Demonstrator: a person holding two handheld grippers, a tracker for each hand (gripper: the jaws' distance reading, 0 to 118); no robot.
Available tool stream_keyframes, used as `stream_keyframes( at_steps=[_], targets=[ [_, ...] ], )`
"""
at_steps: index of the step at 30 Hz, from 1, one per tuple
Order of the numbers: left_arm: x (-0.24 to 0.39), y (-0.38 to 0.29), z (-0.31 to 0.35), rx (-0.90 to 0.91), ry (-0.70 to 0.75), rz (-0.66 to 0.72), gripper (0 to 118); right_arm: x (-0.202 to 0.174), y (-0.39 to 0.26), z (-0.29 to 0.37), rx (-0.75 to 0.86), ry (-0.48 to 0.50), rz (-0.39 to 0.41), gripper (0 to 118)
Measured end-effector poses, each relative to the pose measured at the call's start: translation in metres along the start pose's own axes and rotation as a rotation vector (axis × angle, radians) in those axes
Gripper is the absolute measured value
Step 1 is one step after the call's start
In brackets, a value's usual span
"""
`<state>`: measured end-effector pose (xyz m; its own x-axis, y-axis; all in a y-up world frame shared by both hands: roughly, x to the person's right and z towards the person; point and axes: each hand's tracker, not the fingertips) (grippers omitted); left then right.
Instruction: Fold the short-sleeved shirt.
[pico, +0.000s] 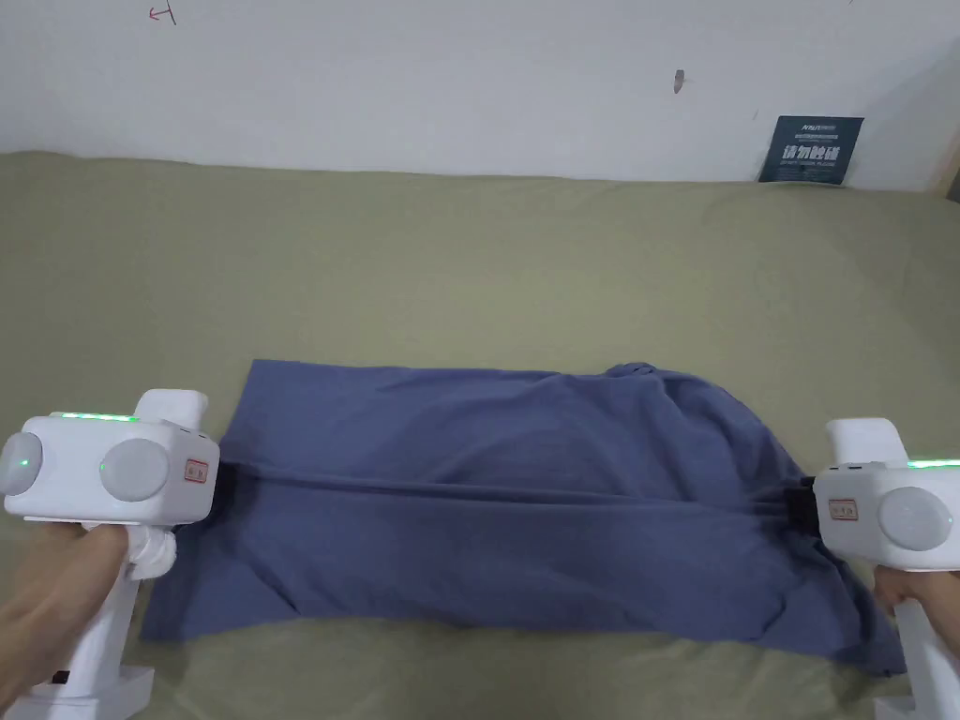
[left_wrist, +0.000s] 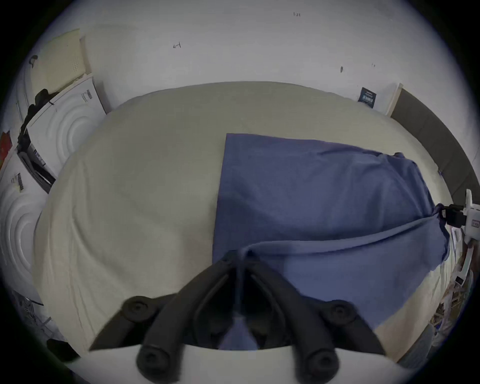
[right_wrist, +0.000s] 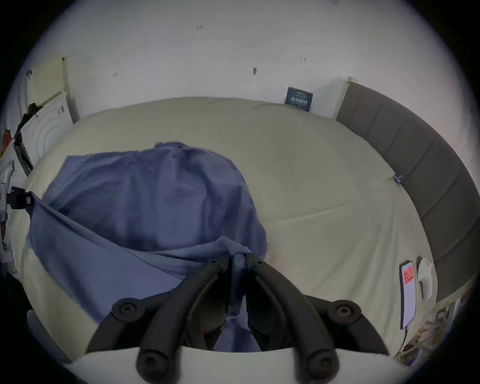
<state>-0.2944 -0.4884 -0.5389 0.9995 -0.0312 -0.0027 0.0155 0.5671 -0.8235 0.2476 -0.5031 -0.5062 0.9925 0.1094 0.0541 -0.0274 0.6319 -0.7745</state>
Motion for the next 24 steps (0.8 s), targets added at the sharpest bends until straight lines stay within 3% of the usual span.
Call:
stream_keyframes(
  at_steps=[1, 2, 3, 4, 5, 8, 9, 10, 11, 15, 16, 17, 18, 19, 24],
  targets=[
    [0.003, -0.002, 0.0, 0.015, 0.022, -0.006, 30, 0.001, -0.001, -0.002, -0.014, 0.003, -0.013, 32],
    [0.002, -0.005, 0.0, 0.026, 0.039, -0.001, 75, 0.004, -0.003, -0.004, -0.029, -0.012, -0.032, 66],
    [0.001, -0.009, 0.002, 0.029, 0.045, 0.011, 118, 0.007, -0.005, -0.003, -0.038, -0.014, -0.044, 116],
    [0.001, -0.014, 0.015, 0.116, 0.065, 0.06, 117, 0.011, -0.014, 0.015, 0.051, 0.011, -0.074, 114],
    [-0.009, -0.017, 0.024, 0.114, 0.043, 0.071, 108, 0.016, -0.014, 0.025, 0.067, -0.027, -0.072, 105],
    [-0.015, -0.037, 0.053, 0.142, 0.049, 0.108, 77, 0.021, -0.03, 0.068, 0.144, -0.089, -0.081, 99],
    [-0.018, -0.043, 0.058, 0.143, 0.057, 0.099, 47, 0.025, -0.034, 0.082, 0.166, -0.079, -0.112, 78],
    [-0.019, -0.05, 0.061, 0.149, 0.066, 0.091, 13, 0.03, -0.034, 0.082, 0.181, -0.063, -0.136, 46],
    [-0.019, -0.055, 0.063, 0.144, 0.067, 0.086, 0, 0.033, -0.038, 0.089, 0.186, -0.053, -0.151, 6],
    [-0.012, -0.075, 0.066, 0.052, -0.026, 0.057, 1, 0.039, -0.059, 0.103, 0.153, 0.004, -0.162, 6],
    [-0.01, -0.078, 0.063, 0.043, -0.03, 0.047, 9, 0.037, -0.066, 0.103, 0.146, -0.009, -0.145, 6],
    [-0.007, -0.079, 0.061, 0.043, -0.017, 0.046, 35, 0.036, -0.071, 0.104, 0.144, -0.016, -0.127, 6],
    [-0.006, -0.08, 0.057, 0.035, -0.012, 0.043, 94, 0.03, -0.069, 0.103, 0.122, -0.024, -0.097, 6],
    [-0.005, -0.081, 0.049, -0.002, -0.009, 0.049, 118, 0.028, -0.072, 0.102, 0.112, -0.016, -0.096, 6],
    [0.005, -0.071, 0.032, -0.035, 0.029, 0.028, 115, 0.023, -0.085, 0.091, 0.074, 0.035, -0.091, 6]
  ],
)
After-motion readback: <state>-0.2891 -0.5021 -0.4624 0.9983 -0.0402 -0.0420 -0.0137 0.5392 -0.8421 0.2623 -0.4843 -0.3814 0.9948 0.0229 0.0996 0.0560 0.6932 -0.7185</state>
